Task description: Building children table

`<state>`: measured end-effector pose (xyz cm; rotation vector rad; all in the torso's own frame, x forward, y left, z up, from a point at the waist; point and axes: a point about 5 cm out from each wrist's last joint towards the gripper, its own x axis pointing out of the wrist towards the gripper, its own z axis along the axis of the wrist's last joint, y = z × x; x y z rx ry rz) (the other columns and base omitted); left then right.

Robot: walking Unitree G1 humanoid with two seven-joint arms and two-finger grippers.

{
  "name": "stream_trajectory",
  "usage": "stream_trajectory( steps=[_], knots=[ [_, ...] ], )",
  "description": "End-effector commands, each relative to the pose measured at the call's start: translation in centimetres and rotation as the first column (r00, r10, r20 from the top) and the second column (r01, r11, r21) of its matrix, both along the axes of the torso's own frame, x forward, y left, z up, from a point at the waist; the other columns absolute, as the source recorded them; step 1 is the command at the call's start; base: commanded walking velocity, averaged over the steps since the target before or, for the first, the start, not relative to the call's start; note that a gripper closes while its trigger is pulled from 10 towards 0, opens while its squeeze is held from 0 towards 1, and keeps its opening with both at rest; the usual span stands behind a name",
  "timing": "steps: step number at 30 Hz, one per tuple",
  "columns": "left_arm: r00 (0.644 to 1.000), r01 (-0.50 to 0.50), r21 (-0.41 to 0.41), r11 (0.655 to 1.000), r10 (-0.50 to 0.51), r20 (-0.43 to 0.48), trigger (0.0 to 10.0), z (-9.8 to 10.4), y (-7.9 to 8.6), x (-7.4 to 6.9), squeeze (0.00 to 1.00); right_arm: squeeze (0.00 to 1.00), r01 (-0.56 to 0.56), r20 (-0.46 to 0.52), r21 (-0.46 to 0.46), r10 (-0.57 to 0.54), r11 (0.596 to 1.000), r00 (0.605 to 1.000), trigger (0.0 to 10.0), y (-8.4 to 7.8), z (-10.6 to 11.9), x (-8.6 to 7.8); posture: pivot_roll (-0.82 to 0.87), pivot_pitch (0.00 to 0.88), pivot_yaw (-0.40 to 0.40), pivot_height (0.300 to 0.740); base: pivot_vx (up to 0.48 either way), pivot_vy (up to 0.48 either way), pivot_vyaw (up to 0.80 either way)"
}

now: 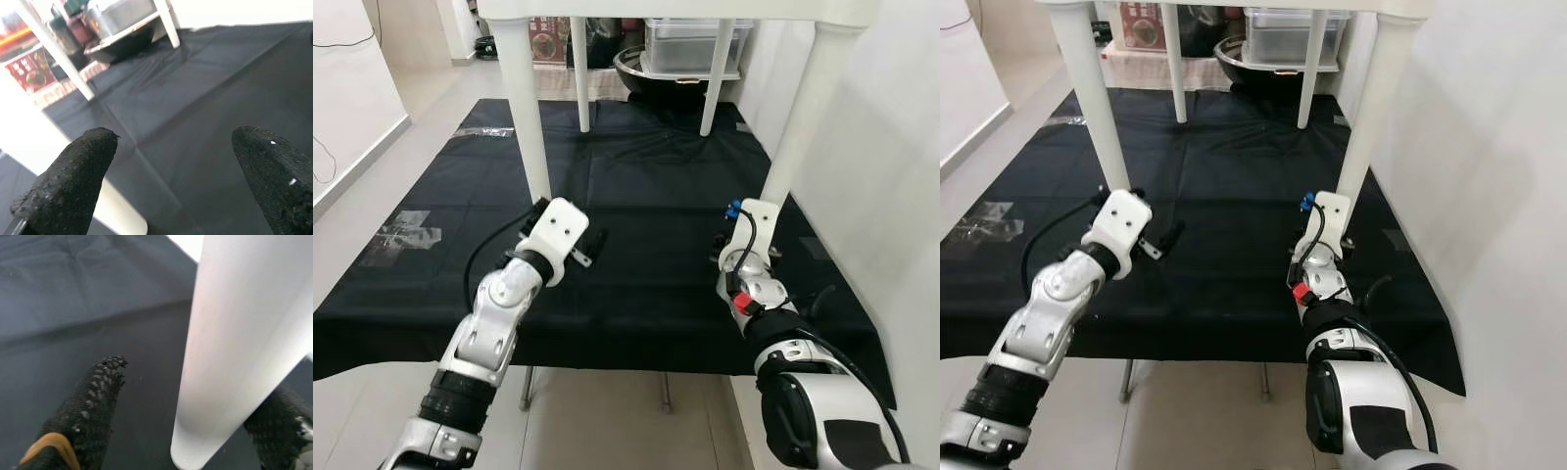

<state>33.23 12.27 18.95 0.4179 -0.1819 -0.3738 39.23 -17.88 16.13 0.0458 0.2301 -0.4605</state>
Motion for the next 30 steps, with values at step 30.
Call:
stream_trajectory(
  steps=[30],
  knots=[
    [0.940,-0.207,-0.232,0.951,0.127,-0.318,10.0,-7.8,0.6,-10.6,0.00,0.00,-0.571,0.115,-0.015,0.569,0.821,0.814,10.0,5.9,-4.6,-13.2,0.08,0.000,-0.054,0.740,0.000,0.000,0.00]
  ],
)
